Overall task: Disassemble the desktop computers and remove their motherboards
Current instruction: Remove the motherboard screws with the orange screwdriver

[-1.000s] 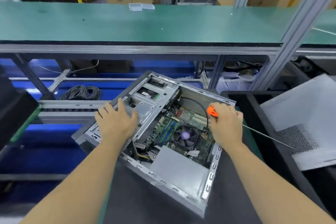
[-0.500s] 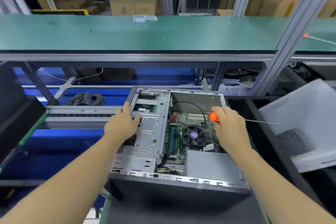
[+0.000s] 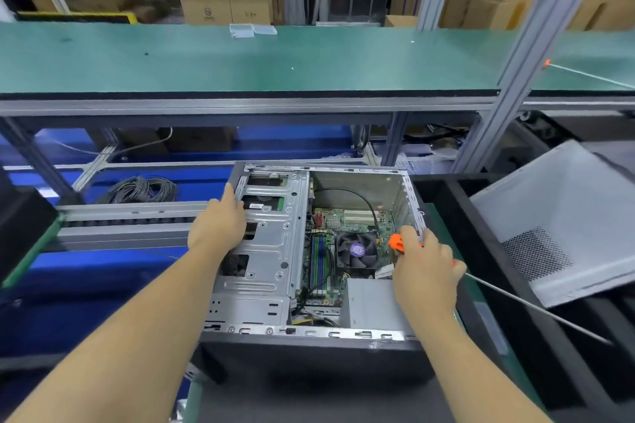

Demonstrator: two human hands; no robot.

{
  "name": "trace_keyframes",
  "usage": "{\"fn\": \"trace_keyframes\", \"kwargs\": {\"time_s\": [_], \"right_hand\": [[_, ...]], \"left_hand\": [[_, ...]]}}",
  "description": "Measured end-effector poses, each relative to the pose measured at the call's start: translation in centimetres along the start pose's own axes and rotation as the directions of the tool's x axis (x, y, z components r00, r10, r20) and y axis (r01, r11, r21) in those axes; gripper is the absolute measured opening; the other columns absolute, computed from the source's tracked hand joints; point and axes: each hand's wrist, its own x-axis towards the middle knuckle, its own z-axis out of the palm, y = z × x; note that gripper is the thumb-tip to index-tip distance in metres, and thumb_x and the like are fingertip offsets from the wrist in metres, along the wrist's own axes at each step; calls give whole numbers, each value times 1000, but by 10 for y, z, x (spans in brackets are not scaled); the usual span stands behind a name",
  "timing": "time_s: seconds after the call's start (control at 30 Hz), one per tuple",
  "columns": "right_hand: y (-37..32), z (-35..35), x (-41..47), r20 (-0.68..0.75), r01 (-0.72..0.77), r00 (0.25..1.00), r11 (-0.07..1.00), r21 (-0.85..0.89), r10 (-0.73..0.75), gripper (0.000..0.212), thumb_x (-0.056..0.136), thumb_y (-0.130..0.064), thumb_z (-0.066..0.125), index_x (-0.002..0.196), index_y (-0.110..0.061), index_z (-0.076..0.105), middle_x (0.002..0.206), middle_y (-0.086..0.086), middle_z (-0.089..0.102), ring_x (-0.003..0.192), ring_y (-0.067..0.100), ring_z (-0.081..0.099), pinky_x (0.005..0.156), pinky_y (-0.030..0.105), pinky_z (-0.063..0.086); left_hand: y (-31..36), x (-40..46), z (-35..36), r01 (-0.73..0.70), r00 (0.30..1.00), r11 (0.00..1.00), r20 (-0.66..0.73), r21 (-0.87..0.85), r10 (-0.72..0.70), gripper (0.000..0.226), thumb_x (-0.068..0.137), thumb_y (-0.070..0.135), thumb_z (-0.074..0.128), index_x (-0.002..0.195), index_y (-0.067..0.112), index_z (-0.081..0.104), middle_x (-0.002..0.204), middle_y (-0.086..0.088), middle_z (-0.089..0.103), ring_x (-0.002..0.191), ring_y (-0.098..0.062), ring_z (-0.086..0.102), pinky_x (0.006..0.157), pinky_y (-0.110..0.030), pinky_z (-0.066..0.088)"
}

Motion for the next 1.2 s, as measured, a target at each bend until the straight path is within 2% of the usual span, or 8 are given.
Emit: {"fn": "trace_keyframes", "kwargs": {"time_s": [0.13, 0.3, 0.43, 0.63, 0.77, 0.9, 1.03, 1.2], "right_hand": [[2, 3, 14, 0, -88, 996, 996, 17, 88, 42, 91, -7, 51, 128, -24, 44, 107, 7, 58, 92, 29, 51, 74, 38, 32], [2, 9, 25, 24, -84, 996, 996, 33, 83, 27, 82, -3, 60, 101, -20, 51, 83, 3, 49, 80, 25, 31, 69, 37, 27], [8, 15, 46, 25, 20, 999, 998, 51, -22, 29, 80, -1, 61, 90, -22, 43, 74, 1, 44, 79, 24, 32, 70, 38, 29], [11, 21, 104, 73, 202, 973, 964, 174, -217, 30, 77, 7, 51, 91, -19, 53, 70, -6, 29, 74, 29, 35, 65, 41, 38], [8, 20, 133, 143, 324, 927, 932, 159, -347, 35, 78, 6, 50, 103, -17, 54, 76, 3, 46, 76, 33, 39, 69, 41, 36], [11, 12, 117, 62, 341, 938, 940, 23, -342, 27, 83, 3, 55, 104, -14, 55, 96, 9, 63, 97, 37, 55, 99, 57, 38], [28, 1, 60, -126, 202, 973, 978, 57, -194, 37, 73, 10, 67, 102, -11, 64, 118, 14, 64, 123, 41, 49, 106, 76, 16], [2, -6, -9, -145, 133, 984, 963, 234, -101, 39, 66, 5, 77, 97, -18, 69, 108, -1, 66, 115, 32, 56, 105, 80, 12]], "left_hand": [[1, 0, 2, 6, 1000, 1000, -28, 27, -5, 57, 106, 43, 20, 159, 26, 8, 134, -17, 53, 105, -38, 60, 73, -45, 43], [0, -1, 1, 5, 999, 1000, -47, 21, -4, 57, 106, 41, 22, 159, 26, 11, 131, -16, 58, 103, -36, 61, 75, -46, 48], [1, -25, -3, 66, 996, 998, -52, -7, -67, 55, 107, 37, 23, 158, 21, 14, 132, -19, 57, 104, -41, 61, 80, -48, 50], [3, -96, 5, 277, 958, 961, -66, -8, -277, 57, 103, 19, 33, 155, 5, 14, 140, -24, 46, 98, -41, 62, 61, -36, 40], [16, -129, 3, 357, 932, 934, -68, 20, -355, 68, 103, 41, 36, 154, 2, 14, 146, -22, 41, 116, -38, 56, 75, -37, 46], [7, -99, -13, 119, 968, 990, -229, 76, -98, 68, 101, 51, 36, 155, 13, 23, 163, -20, 18, 148, -37, 19, 116, -51, 28], [8, -35, -18, -178, 974, 970, -111, 168, 198, 65, 103, 50, 27, 159, 19, 14, 165, -12, 17, 150, -31, 19, 122, -49, 18], [13, 15, -4, -152, 988, 959, 43, 238, 146, 66, 103, 56, 20, 157, 18, 19, 157, -12, 34, 143, -34, 32, 120, -52, 18]]}}
